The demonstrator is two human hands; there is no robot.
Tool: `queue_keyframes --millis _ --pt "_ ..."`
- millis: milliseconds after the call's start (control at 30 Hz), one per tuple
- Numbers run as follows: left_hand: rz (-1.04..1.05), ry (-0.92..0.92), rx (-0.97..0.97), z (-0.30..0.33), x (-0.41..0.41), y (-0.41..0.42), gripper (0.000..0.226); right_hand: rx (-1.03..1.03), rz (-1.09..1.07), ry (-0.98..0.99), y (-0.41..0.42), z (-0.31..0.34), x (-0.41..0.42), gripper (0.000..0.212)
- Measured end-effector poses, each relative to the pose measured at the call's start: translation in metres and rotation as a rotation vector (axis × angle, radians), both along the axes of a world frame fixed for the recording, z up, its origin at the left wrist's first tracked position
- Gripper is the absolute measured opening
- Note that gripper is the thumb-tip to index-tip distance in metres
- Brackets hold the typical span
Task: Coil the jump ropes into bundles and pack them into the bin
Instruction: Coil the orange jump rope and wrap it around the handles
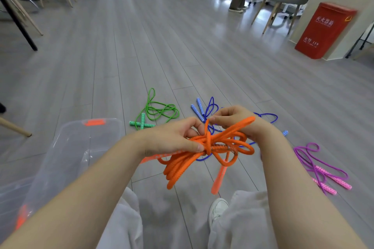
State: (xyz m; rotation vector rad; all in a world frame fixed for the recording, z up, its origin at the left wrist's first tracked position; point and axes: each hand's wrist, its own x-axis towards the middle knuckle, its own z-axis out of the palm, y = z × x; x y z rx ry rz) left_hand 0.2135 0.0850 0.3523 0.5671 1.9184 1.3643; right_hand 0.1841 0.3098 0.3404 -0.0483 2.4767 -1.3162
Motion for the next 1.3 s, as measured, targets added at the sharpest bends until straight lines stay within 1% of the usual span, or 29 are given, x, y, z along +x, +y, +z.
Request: queue_keyframes --millis 100,233,300,467,600,767,867,967,1067,1167,1300 --pt "0.033 0.020 -0.062 -0.004 -0.001 0.002 0.025 -0.007 -0.030 0.020 0.003 0.000 0.000 0.021" --pt "0.071 0.009 -0.115 -0.007 -0.002 0.004 0.020 0.022 -0.039 0.033 0.001 -0.001 0.000 0.019" --pt "0.034 -0.003 -0.160 -0.009 -0.001 0.006 0.018 -0.003 -0.065 0.055 0.002 -0.001 -0.002 0.018" --pt "-0.054 0.033 -0.367 -0.023 0.007 0.019 0.013 -0.035 -0.161 0.138 -0.001 0.003 -0.006 0.018" --pt "-0.091 0.060 -0.447 -0.032 0.007 0.027 0.016 -0.031 -0.204 0.231 -0.007 0.009 -0.007 0.017" --pt "-0.030 0.125 -0.538 -0.038 -0.003 0.022 0.017 -0.062 -0.391 0.338 -0.003 0.013 -0.009 0.020" --pt "0.034 0.163 -0.599 -0.044 -0.011 0.016 0.017 -0.119 -0.438 0.370 -0.003 0.019 -0.008 0.020" --pt "0.077 0.199 -0.676 -0.054 -0.018 0.011 0.017 -0.152 -0.390 0.381 -0.008 0.028 -0.002 0.018" --pt "0.185 0.229 -0.705 -0.059 -0.028 0.002 0.018 -0.228 -0.242 0.300 -0.008 0.038 0.011 0.016" --pt "0.361 0.246 -0.659 -0.056 -0.040 -0.013 0.010 -0.366 -0.089 0.193 0.001 0.045 0.021 0.014" --pt "0.524 0.265 -0.590 -0.049 -0.050 -0.032 0.007 -0.541 -0.011 0.144 0.016 0.052 0.026 0.011"
